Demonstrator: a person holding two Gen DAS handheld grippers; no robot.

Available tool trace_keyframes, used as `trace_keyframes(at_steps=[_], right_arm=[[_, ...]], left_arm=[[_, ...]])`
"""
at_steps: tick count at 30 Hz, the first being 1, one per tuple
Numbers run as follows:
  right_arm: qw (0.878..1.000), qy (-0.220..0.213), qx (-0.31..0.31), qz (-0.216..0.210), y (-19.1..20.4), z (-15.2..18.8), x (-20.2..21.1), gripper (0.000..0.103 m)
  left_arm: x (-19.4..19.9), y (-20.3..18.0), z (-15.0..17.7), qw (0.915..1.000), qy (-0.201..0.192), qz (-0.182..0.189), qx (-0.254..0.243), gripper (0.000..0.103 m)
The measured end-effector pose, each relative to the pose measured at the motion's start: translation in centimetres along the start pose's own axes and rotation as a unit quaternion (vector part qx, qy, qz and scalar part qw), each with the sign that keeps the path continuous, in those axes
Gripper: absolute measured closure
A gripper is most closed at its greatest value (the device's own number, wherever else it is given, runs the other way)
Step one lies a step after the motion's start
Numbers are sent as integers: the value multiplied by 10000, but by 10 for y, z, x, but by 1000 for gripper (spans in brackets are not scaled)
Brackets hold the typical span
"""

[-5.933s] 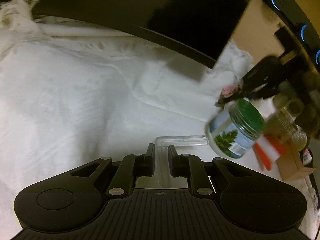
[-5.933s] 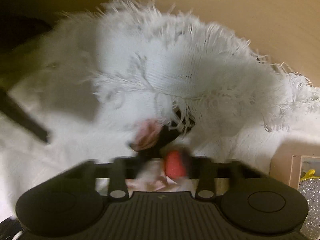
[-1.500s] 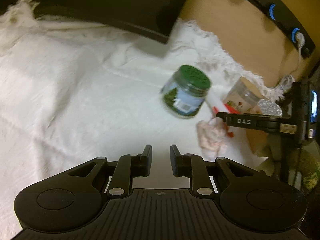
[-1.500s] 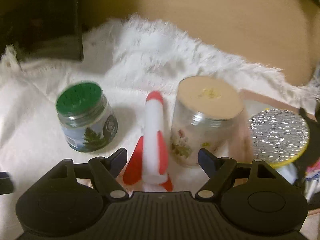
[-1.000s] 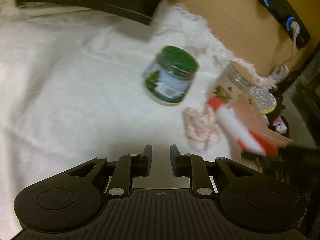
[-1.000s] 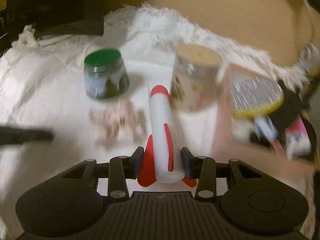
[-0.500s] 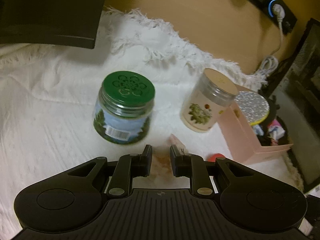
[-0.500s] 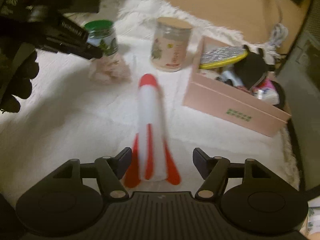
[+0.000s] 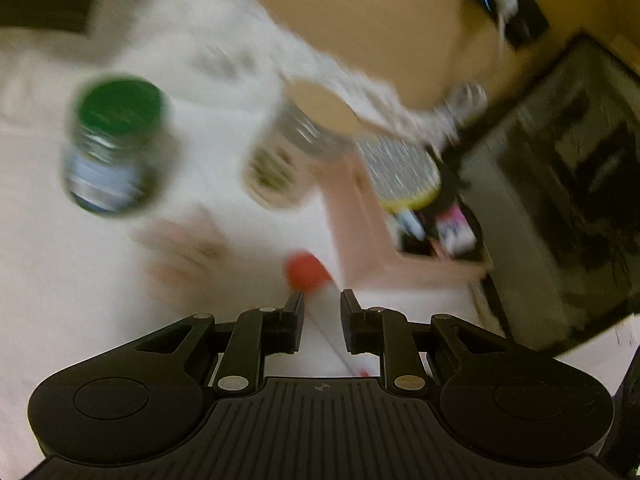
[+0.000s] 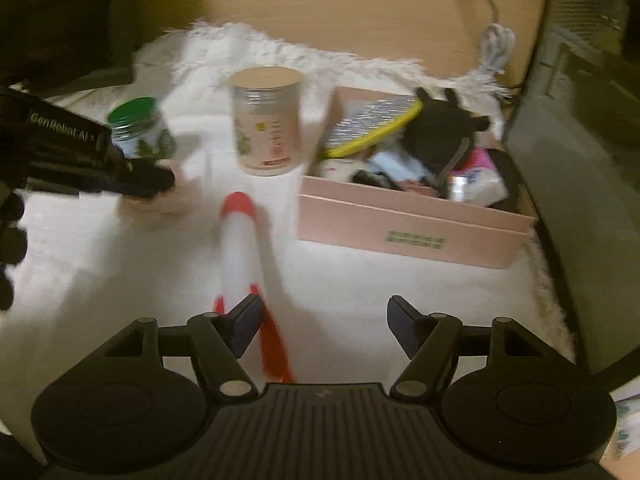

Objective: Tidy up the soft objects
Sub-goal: 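Pass the foam rocket from the right tool into the left tool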

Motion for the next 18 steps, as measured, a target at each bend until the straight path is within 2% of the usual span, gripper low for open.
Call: trace_keyframes(at_steps=[5, 9, 11, 14, 16, 18], right_arm=[[9994, -85, -261, 192, -29, 5, 10, 33], [9988, -359, -148, 293, -44, 8, 26, 29], [9979, -460, -28, 453, -55, 12, 28, 28], [9974, -380, -74, 604, -68, 23, 24, 28], [9972, -250, -238, 668, -77, 33, 18, 28], [9968, -106, -322, 719, -82, 44, 12, 28]], left_arm=[[-28, -20, 19, 9989, 311, -318, -144, 81], [-49, -20, 26, 9954, 477, -792, -261, 81], [-58, -25, 26, 9956, 457, -792, -226, 82], [-60, -34, 25, 9939, 467, -892, -440, 88], [-56, -38, 23, 9942, 399, -893, -446, 88], [-50, -43, 20, 9967, 256, -729, -245, 83]])
Point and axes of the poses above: each gripper's, at about its wrist camera, not at the fingertips, and x roughly against the way its jaws point, y to its left, z to its underside, the point moved 8 cm from there along -x, roughly the way its jaws point, and after that the axes turned 15 degrees about -y, right-handed, at the moved point
